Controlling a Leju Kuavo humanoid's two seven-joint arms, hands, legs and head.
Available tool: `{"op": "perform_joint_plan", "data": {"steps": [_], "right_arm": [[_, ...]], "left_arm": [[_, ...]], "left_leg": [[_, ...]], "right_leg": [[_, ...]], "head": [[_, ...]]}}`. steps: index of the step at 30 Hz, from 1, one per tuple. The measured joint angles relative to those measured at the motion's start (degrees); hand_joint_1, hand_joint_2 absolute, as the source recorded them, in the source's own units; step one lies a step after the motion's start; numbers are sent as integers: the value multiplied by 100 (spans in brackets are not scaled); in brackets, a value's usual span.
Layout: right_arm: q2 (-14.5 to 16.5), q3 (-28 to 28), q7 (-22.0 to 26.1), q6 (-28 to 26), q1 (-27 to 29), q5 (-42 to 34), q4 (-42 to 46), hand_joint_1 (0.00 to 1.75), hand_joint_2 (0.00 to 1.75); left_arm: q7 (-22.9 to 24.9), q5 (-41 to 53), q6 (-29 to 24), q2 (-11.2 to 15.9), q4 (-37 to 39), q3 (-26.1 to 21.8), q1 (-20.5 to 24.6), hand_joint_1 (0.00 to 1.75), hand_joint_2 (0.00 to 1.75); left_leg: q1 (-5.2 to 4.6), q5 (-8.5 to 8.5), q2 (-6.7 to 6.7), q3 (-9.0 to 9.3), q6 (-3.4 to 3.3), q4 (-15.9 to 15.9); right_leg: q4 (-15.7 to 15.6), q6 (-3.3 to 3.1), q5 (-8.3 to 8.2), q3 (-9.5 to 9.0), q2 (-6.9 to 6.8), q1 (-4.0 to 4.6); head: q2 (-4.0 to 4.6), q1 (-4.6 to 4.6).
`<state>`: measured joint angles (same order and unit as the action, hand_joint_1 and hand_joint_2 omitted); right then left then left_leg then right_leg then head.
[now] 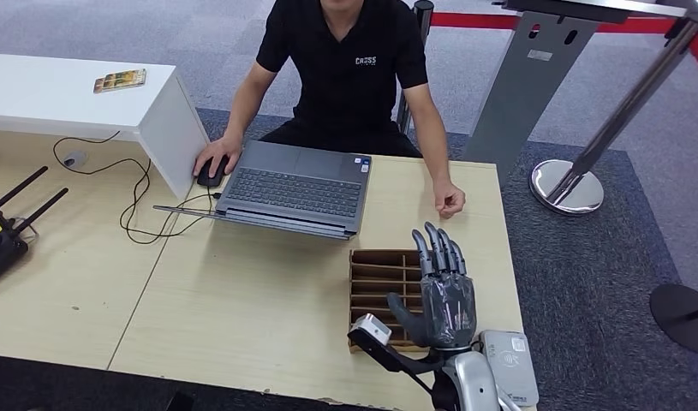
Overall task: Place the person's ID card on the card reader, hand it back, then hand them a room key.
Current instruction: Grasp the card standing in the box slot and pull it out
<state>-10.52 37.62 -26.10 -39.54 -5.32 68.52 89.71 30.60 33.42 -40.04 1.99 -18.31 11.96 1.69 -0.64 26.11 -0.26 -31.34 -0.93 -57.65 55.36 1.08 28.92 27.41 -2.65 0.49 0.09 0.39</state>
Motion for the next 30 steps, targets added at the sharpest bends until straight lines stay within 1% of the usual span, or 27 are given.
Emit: {"op": "perform_joint_plan", "data": {"steps": [6, 20, 23, 27, 30], "right_arm": [[102, -57, 8, 0, -3, 0, -116, 0, 175], [183, -223, 150, -4, 9, 28, -236, 1, 175], [199, -250, 135, -4, 13, 57, -261, 6, 175], [202, -278, 105, -4, 16, 71, -265, 18, 175], [202, -296, 96, -4, 18, 86, -267, 22, 175]], "left_arm": [[0, 0, 1, 0, 2, 1, 2, 0, 175], [3, -81, 0, 2, 4, 15, 2, 0, 175], [16, -85, 0, 2, 4, 36, 2, 0, 175], [22, -88, 0, 2, 4, 53, 2, 0, 175], [26, -96, 0, 2, 4, 74, 2, 0, 175]], "left_leg": [[0, 0, 0, -1, 0, 0], [0, 0, 0, -1, 0, 0], [0, 0, 0, -1, 0, 0], [0, 0, 1, -1, 0, 0], [0, 0, 1, -1, 0, 0]], "right_leg": [[-1, 0, 0, 0, 0, 0], [-1, 0, 0, 2, 0, 0], [0, 0, 0, 2, 0, 0], [-1, 0, 0, 2, 0, 0], [-1, 0, 0, 2, 0, 0]], "head": [[0, 0], [0, 0], [0, 0], [0, 0], [0, 1]]}}
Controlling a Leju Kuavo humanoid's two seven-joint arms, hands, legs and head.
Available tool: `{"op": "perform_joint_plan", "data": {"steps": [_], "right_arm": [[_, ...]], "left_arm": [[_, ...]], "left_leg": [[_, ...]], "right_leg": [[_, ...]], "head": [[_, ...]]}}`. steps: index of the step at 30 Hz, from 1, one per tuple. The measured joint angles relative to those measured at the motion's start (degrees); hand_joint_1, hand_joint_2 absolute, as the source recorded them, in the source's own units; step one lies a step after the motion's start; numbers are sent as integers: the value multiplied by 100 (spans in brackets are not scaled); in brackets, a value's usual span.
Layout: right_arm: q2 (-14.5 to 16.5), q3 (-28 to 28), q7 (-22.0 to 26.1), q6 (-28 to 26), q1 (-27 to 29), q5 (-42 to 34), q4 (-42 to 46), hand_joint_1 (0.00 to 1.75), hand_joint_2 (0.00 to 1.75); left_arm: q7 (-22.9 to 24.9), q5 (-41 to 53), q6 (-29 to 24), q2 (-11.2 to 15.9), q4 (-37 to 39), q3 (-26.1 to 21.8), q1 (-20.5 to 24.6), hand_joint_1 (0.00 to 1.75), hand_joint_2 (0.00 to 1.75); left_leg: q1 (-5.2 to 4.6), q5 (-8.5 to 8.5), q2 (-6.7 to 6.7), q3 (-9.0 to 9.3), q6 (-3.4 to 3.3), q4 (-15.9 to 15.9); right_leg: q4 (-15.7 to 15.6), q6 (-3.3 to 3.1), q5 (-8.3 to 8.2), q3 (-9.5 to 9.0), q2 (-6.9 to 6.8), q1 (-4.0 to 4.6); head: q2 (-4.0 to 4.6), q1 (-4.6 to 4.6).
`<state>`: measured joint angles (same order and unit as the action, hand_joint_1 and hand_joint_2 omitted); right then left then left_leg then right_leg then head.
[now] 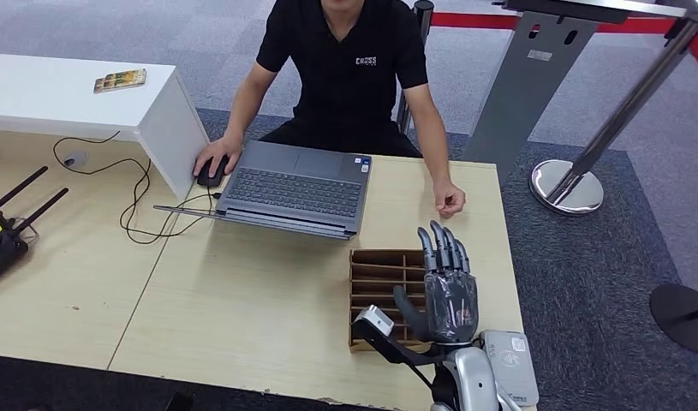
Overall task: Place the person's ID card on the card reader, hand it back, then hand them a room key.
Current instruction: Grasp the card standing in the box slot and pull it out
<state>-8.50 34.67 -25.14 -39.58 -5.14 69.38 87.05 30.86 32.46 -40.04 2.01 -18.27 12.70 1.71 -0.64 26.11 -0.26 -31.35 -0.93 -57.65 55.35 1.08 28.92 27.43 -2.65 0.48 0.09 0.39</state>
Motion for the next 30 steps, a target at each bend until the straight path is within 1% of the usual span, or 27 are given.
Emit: {"op": "perform_joint_plan", "data": {"steps": [6, 8, 13, 17, 20, 26, 30], "right_arm": [[0, -39, -15, 0, 7, 34, 1, 39, 175], [1, -50, -15, 0, 9, 44, 1, 38, 175], [2, -77, -15, 0, 14, 63, 1, 49, 175], [2, -86, -15, 0, 16, 68, 1, 45, 175], [-2, -89, -61, 0, 17, 81, 0, 48, 175], [-68, -88, -356, 0, 18, 99, -43, 55, 175], [-135, -84, -504, 0, 18, 82, -61, 53, 175]], "left_arm": [[2, -8, 0, 0, 0, 26, -1, 0, 175], [3, -9, 1, 0, 0, 30, -1, 0, 175], [2, -9, 0, 0, 0, 48, -1, 0, 175], [3, -20, 0, 0, 0, 59, -1, 0, 175], [3, -28, 0, 0, 0, 62, -1, 0, 175], [3, -43, 0, 2, 0, 63, -2, 0, 175], [1, -44, 0, 3, 0, 63, -2, 0, 175]], "left_leg": [[0, 0, 0, 0, 0, 0], [0, 0, 0, 0, 0, 0], [0, 0, 0, 0, 0, 0], [0, 0, 0, 0, 0, 0], [0, 0, 0, 0, 0, 0], [0, 0, 0, 0, 0, 0], [0, 0, 0, 0, 0, 0]], "right_leg": [[0, 0, 0, 0, 0, 0], [0, 0, 0, 0, 0, 0], [0, 0, 0, 0, 0, 0], [0, 0, 0, 0, 0, 0], [0, 0, 0, 0, 0, 0], [0, 0, 0, 0, 0, 0], [0, 0, 0, 0, 0, 0]], "head": [[0, 0], [0, 0], [0, -1], [0, -1], [0, -1], [0, -1], [0, 0]]}}
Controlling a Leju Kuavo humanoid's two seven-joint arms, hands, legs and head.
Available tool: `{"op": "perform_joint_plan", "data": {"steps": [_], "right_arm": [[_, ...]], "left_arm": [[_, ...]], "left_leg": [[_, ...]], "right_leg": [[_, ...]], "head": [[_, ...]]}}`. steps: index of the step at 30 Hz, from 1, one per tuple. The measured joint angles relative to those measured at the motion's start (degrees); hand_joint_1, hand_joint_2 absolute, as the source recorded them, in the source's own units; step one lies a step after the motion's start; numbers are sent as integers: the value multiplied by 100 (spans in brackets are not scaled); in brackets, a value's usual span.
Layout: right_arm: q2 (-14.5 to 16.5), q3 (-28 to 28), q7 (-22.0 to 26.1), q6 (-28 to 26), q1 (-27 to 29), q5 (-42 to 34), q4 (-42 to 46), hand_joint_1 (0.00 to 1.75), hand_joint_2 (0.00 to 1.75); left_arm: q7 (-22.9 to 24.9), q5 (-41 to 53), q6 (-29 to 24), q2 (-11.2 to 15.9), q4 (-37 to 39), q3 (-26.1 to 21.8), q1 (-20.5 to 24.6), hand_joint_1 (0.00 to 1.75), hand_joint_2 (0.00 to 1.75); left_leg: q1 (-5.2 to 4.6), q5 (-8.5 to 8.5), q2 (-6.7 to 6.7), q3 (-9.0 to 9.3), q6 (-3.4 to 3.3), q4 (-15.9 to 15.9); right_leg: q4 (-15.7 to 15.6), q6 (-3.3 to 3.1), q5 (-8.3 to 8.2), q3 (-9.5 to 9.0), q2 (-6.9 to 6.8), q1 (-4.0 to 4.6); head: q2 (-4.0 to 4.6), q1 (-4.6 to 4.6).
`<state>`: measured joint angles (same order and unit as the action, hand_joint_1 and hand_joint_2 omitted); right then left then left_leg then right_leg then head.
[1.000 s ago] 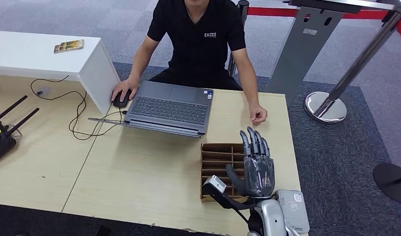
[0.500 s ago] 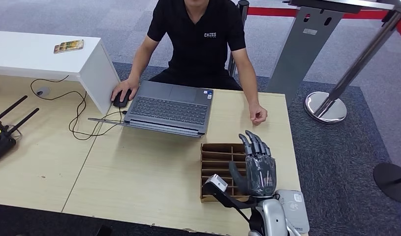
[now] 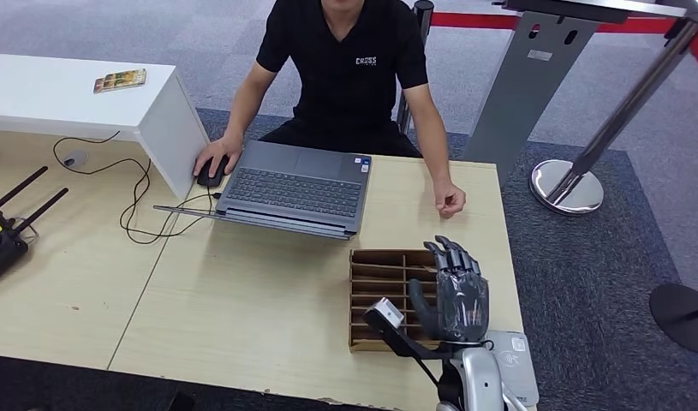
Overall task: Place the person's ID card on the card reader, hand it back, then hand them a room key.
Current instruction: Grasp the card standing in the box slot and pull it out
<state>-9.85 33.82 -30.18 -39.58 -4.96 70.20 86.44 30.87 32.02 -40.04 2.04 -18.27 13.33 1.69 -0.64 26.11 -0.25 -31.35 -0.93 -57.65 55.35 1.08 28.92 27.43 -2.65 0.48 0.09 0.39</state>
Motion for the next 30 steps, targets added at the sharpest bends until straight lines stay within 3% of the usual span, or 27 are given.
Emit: {"op": "perform_joint_plan", "data": {"steps": [9, 14, 16, 20, 30], "right_arm": [[-262, 41, -380, 0, -25, -17, -123, 55, 175], [-363, 75, -449, 0, -37, -13, -149, 65, 175], [-394, 98, -479, 0, -40, -13, -160, 79, 175], [-453, 148, -523, 0, -59, -13, -172, 171, 175], [-548, 251, -629, -8, -138, -4, -174, 175, 175]], "left_arm": [[-14, 2, 0, 4, 0, 0, -1, 0, 175], [-22, 9, 0, 4, 0, 0, 0, 0, 175], [-24, 15, 0, 4, 0, 0, 0, 0, 175], [-25, 30, 0, 4, 0, 0, 0, 0, 175], [-24, 61, 0, 4, 0, 0, 0, 0, 175]], "left_leg": [[0, 0, 0, 0, 0, 0], [0, 0, -1, 0, 0, 0], [0, 0, -1, 0, 0, 0], [0, 0, 0, 0, 0, 0], [0, 0, -1, 0, 0, 0]], "right_leg": [[0, 0, 0, -1, 0, 0], [0, 0, 0, -1, 0, 0], [0, 0, 0, -1, 0, 0], [1, 0, 0, -1, 0, 0], [0, 0, 0, -1, 0, 0]], "head": [[0, -1], [0, 0], [0, 0], [0, -1], [0, 0]]}}
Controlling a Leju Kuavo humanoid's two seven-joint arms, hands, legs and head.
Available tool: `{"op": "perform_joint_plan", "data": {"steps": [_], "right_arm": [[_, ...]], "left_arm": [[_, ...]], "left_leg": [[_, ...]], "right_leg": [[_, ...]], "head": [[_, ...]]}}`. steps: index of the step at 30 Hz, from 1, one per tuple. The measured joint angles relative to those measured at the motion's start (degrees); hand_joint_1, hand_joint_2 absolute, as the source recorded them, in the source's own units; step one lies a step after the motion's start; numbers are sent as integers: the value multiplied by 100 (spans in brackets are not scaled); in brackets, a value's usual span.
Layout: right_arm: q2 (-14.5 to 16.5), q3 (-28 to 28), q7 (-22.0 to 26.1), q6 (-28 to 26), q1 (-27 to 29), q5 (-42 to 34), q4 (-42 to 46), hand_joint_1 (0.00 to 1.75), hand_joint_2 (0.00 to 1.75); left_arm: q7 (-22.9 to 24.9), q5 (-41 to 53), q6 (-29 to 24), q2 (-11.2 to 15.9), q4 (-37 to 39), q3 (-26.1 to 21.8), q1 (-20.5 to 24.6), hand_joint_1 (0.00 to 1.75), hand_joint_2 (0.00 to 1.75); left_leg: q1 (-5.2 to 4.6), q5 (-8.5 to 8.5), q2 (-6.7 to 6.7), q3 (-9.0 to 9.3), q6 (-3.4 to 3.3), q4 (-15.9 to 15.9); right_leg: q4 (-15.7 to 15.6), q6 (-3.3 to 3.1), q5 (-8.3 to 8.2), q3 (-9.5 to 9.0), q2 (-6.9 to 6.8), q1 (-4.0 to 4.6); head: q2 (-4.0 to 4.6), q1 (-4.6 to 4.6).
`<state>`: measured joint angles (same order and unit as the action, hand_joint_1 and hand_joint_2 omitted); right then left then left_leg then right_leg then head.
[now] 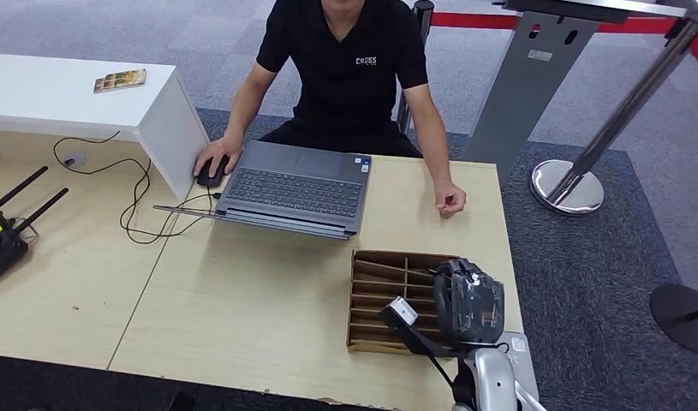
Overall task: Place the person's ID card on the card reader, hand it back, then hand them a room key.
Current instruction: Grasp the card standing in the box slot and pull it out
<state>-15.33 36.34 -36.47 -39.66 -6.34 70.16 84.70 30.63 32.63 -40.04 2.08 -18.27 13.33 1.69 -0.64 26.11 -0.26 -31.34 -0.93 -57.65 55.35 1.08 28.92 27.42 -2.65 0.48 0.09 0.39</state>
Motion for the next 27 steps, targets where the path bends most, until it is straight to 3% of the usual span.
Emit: {"op": "perform_joint_plan", "data": {"steps": [21, 27], "right_arm": [[-54, 77, -32, -27, -7, 36, 0, 175, 175], [-61, 57, -51, -27, 26, 364, 61, 175, 175]], "left_arm": [[15, 32, 0, 0, 0, 0, -1, 0, 175], [13, 80, 0, 1, 0, -1, -6, 0, 175]], "left_leg": [[0, 0, 0, 1, 0, 0], [0, 0, 0, 1, 0, 0]], "right_leg": [[0, 0, 0, -1, 0, 0], [0, 0, 0, 0, 0, 0]], "head": [[-1, 0], [0, 0]]}}
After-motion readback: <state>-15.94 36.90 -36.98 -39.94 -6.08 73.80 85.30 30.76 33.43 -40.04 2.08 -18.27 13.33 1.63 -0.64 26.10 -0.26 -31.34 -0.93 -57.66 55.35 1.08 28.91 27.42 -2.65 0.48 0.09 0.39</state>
